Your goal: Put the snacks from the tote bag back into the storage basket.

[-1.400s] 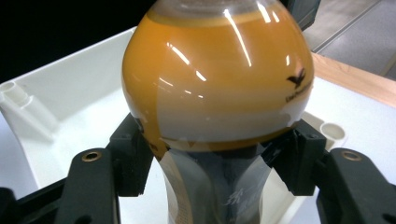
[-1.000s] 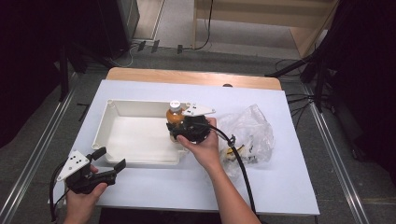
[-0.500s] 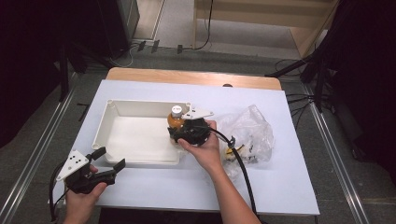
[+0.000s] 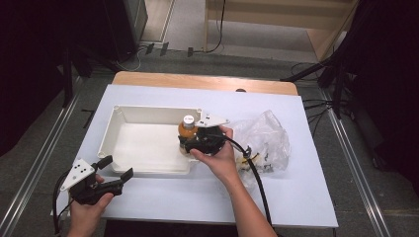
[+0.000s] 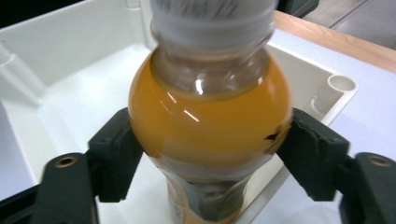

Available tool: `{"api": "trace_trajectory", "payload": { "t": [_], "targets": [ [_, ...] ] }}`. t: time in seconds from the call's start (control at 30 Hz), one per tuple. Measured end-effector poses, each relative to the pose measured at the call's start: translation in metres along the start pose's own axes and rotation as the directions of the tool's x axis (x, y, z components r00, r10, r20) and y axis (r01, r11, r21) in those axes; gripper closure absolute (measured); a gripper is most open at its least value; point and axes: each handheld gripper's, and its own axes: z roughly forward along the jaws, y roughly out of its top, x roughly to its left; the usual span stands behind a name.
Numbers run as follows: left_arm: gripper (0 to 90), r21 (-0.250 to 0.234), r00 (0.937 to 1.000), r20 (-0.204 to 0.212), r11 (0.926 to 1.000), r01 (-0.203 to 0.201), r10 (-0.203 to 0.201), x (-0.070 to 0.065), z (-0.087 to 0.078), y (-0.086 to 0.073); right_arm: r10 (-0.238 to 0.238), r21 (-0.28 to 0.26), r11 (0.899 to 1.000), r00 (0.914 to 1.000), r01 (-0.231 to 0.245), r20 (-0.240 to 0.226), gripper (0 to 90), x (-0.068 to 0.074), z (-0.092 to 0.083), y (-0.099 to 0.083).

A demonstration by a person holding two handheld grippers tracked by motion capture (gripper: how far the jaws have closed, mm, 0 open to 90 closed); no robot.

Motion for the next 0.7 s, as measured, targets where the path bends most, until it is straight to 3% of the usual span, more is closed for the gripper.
{"api": "trace_trajectory", "payload": {
  "t": [0.2, 0.4, 0.7],
  "targets": [
    [13.3, 0.002, 1.0000, -0.001, 1.0000, -0.003, 0.003, 0.000, 0.000, 0.000, -0.007, -0.010, 1.000, 0.9999, 0.007, -0.016, 22.0, 0.001, -0.011, 0.003],
    [13.3, 0.002, 1.0000, -0.002, 1.0000, -0.001, 0.001, -0.001, 0.001, 0.000, 0.019, -0.056, 0.998, 0.9994, -0.020, -0.030, 21.4, -0.004, -0.027, 0.006],
    [13.3, 0.007, 1.0000, 0.001, 1.0000, -0.003, 0.003, -0.002, 0.003, -0.001, 0.063, -0.098, 0.993, 0.9979, -0.061, 0.015, 24.1, -0.024, -0.052, 0.003]
  ]
}}
